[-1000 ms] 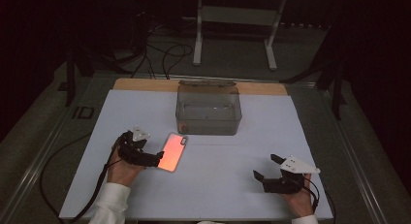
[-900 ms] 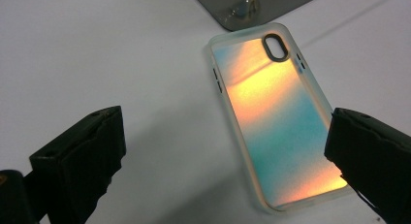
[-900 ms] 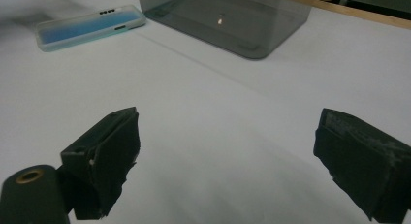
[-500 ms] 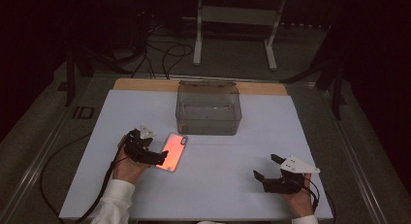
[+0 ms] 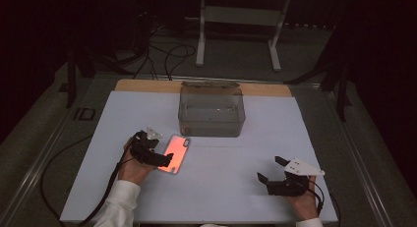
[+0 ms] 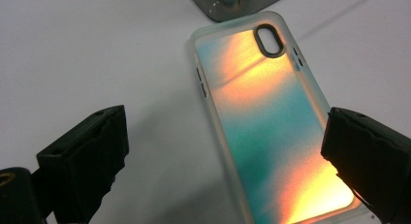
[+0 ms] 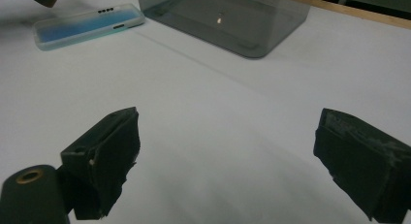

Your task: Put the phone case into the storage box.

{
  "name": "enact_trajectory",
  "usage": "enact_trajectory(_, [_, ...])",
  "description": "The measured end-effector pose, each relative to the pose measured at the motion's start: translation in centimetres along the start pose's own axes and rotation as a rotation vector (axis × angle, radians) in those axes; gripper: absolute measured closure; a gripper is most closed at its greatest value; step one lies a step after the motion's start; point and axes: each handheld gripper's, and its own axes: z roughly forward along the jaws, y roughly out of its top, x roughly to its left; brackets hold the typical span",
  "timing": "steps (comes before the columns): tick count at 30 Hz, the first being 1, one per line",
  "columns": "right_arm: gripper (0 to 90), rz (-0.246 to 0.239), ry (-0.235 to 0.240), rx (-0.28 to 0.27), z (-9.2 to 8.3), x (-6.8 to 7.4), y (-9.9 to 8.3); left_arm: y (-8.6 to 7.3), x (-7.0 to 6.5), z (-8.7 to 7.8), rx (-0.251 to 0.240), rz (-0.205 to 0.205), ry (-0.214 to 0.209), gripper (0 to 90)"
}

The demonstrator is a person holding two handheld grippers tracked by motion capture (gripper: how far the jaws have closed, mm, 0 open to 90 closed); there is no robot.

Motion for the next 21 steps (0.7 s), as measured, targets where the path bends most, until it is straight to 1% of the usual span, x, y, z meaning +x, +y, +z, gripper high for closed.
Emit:
enact_trajectory(7, [9.3, 0.001, -0.001, 0.003, 0.0, 0.0, 0.0, 0.2, -0.2, 0.5, 0.035, -0.004, -0.009, 8.2])
enact_trajectory(10, [9.3, 0.0, -0.001, 0.002, 0.0, 0.0, 0.0, 0.3, -0.4, 0.7, 0.055, -0.003, 0.01, 13.1])
enact_trajectory(12, [9.3, 0.001, 0.0, 0.003, 0.0, 0.0, 0.0, 0.4, -0.5, 0.9, 0.078, -0.007, 0.039, 16.8])
enact_trajectory(14, [9.3, 0.002, -0.003, 0.003, 0.0, 0.0, 0.0, 0.5, -0.5, 1.1, 0.087, -0.021, 0.041, 20.6])
enact_trajectory(16, [9.2, 0.003, -0.003, 0.001, 0.0, 0.0, 0.0, 0.6, -0.5, 1.2, 0.104, -0.039, 0.064, 26.4])
enact_trajectory(17, [9.3, 0.003, -0.004, 0.002, 0.0, 0.0, 0.0, 0.6, -0.4, 1.3, 0.11, -0.048, 0.068, 30.0])
enact_trajectory(19, [9.3, 0.005, -0.004, 0.002, 0.0, 0.0, 0.0, 0.7, -0.2, 1.3, 0.114, -0.068, 0.056, 38.9])
enact_trajectory(21, [9.2, 0.005, -0.005, 0.003, 0.0, 0.0, 0.0, 0.7, 0.1, 1.3, 0.115, -0.091, 0.035, 48.8])
